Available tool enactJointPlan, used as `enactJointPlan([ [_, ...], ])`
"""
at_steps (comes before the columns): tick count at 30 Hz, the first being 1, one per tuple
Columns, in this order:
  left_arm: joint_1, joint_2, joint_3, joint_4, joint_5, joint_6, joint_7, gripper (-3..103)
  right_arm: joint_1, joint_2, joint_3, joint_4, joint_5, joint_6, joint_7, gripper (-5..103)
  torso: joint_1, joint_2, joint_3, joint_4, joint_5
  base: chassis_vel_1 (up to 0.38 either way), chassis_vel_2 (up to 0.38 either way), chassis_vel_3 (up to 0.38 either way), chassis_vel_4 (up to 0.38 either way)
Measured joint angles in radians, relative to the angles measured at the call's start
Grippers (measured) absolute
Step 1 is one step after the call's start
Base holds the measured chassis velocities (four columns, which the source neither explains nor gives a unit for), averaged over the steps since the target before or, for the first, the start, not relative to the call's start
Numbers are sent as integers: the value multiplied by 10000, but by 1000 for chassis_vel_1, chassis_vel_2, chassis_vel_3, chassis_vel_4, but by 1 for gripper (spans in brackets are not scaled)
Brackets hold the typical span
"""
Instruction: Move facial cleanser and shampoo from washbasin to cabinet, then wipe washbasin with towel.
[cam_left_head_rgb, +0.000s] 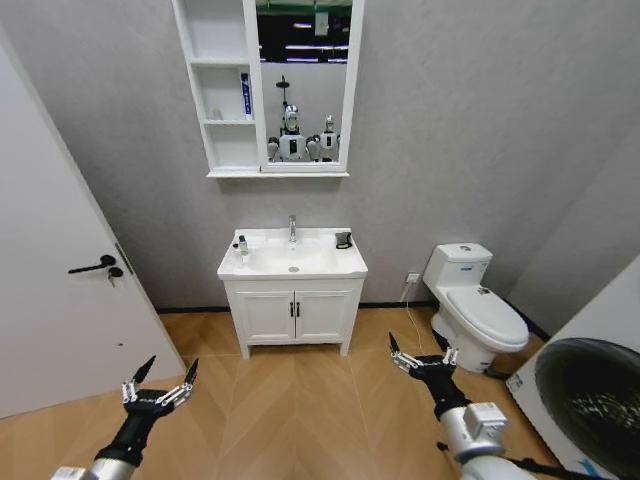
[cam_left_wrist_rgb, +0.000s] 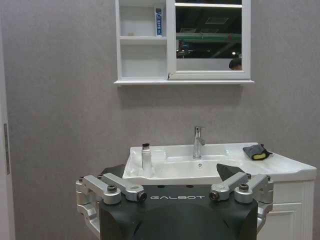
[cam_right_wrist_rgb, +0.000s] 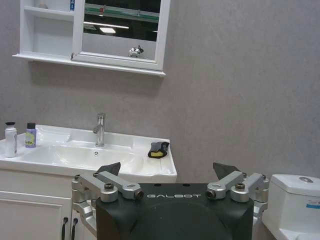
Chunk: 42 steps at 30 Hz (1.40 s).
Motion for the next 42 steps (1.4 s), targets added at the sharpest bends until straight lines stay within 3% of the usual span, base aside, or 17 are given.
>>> enactJointPlan([
  [5,23,-23,8,82,-5,-75,20,100,-16,-5,-15,-28,-35,0,-22,100,-1,0,0,1,-11,-356,328,326,-315],
  [7,22,-32,22,111,-12,-99,32,100,-21,-6,-23,-52,-59,2,-27,100,0,-1,0,3,6,-369,349,385,-364],
  [10,21,-29,26,130,-31,-103,33,100,-43,8,-46,-54,-99,11,-30,100,0,-1,0,2,-5,-374,363,387,-373],
  [13,16,-17,25,149,-43,-120,35,100,-42,20,-73,-67,-152,28,-32,100,3,-2,1,4,8,-367,362,372,-368],
  [16,5,-2,18,185,-53,-148,36,100,-45,44,-99,-71,-200,36,-31,100,0,0,-1,3,-5,-375,351,352,-338],
  [19,5,0,13,197,-54,-186,39,100,-52,58,-114,-77,-228,58,-32,100,2,-2,0,4,10,-321,343,338,-351],
  [21,5,0,14,200,-56,-190,40,100,-51,61,-117,-91,-232,93,-30,100,0,-1,0,-1,-7,-341,339,375,-347],
  [25,-45,-80,41,257,-58,-192,29,100,-3,40,-107,-229,-213,174,-15,100,5,-3,2,2,9,-314,333,348,-321],
  [27,-120,-154,79,290,-46,-147,7,100,56,26,-93,-337,-185,172,6,100,6,-3,1,1,-11,-305,303,237,-244],
  [29,-296,-290,164,325,127,-34,-132,100,199,4,-93,-583,-178,170,22,100,12,-5,3,4,7,-143,191,182,-108],
  [34,-652,-461,330,370,680,229,-569,100,281,5,-155,-800,-175,178,33,100,4,-3,0,-2,1,-75,76,14,-29],
  [42,-1049,-454,669,925,1268,397,-763,100,701,-238,-7,-1023,60,167,33,100,-14,6,-5,2,0,65,-35,-48,49],
])
